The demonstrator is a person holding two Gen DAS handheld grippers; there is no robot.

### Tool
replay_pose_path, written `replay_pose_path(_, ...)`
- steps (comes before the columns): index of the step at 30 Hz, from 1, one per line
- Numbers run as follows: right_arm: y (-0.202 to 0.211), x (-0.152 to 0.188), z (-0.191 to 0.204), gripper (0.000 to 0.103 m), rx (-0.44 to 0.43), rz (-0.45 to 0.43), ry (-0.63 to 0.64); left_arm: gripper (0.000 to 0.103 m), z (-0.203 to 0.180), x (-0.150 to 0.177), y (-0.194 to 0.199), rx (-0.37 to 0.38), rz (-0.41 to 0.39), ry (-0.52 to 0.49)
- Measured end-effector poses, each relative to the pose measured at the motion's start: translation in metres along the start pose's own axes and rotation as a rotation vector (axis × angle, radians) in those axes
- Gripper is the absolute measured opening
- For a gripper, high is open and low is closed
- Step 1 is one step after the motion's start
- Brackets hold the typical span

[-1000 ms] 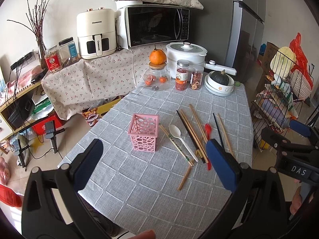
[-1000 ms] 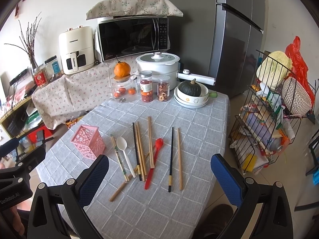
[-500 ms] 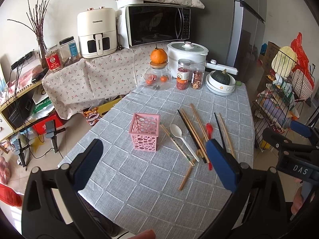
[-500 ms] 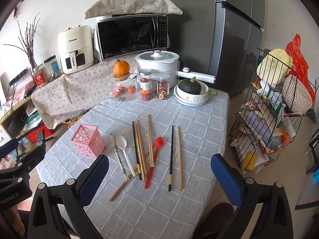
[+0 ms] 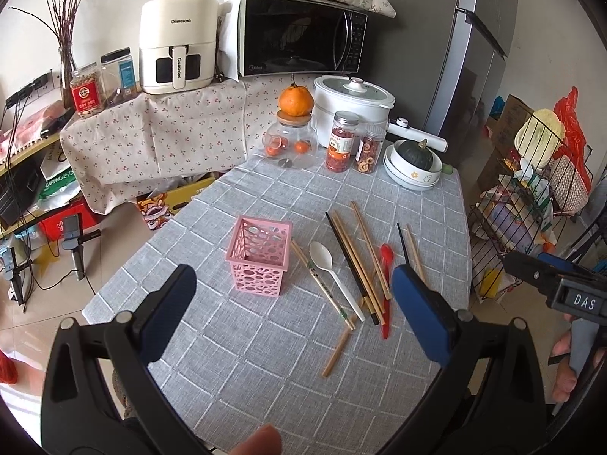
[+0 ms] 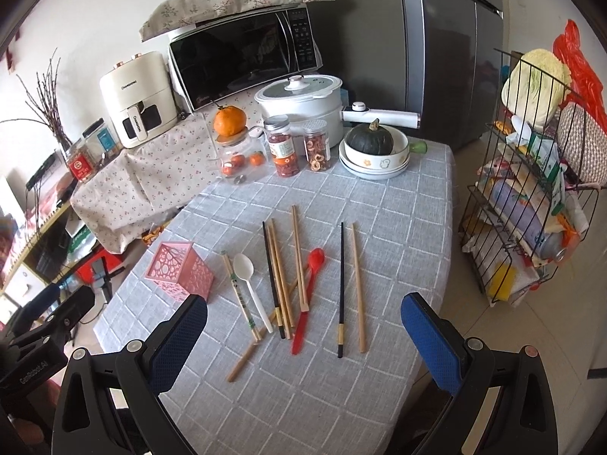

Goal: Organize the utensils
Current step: 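Lower the left tool onto the white plastic spoon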

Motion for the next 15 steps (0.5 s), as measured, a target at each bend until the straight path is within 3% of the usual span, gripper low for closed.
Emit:
replay_pose_path(6,-0.042,-0.011,-0.012,0.102,-0.107,0.162,-0.046,0.101,-0.015,-0.005,-0.037,0.108,0.126,-0.009)
replay_pose_path(8,-0.055,-0.014,-0.015,0.099,-0.104,0.19,-0.057,0.093,-0.021,-0.004,-0.054,0.142,0.18,0.002)
replay_pose_path(11,-0.071,-0.02,-0.022,0.083,-0.106,0.201,-0.068,0.071,-0.029,0.001,-0.087,0.176,0.295,0.021)
replay_pose_path(13,-0.084,-0.022,-0.029,0.077,-0.129,0.224,-0.091,0.056,-0.034,0.007,-0.11,0.204,0.374,0.056)
replay_pose_path(15,-0.096,-0.022,-0.036,0.073,-0.143,0.251,-0.115,0.051,-0.036,0.014,-0.133,0.2,0.444,0.092)
Point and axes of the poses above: each gripper's, at about its wrist camera, not at the fingertips, and y roughly against the way its jaws point, z to its left, x to its underside, the point moved 5 cm from there along -y, roughly the way its jaws point, and after that the axes turned 2 degrees about z, right-handed, at the moved point
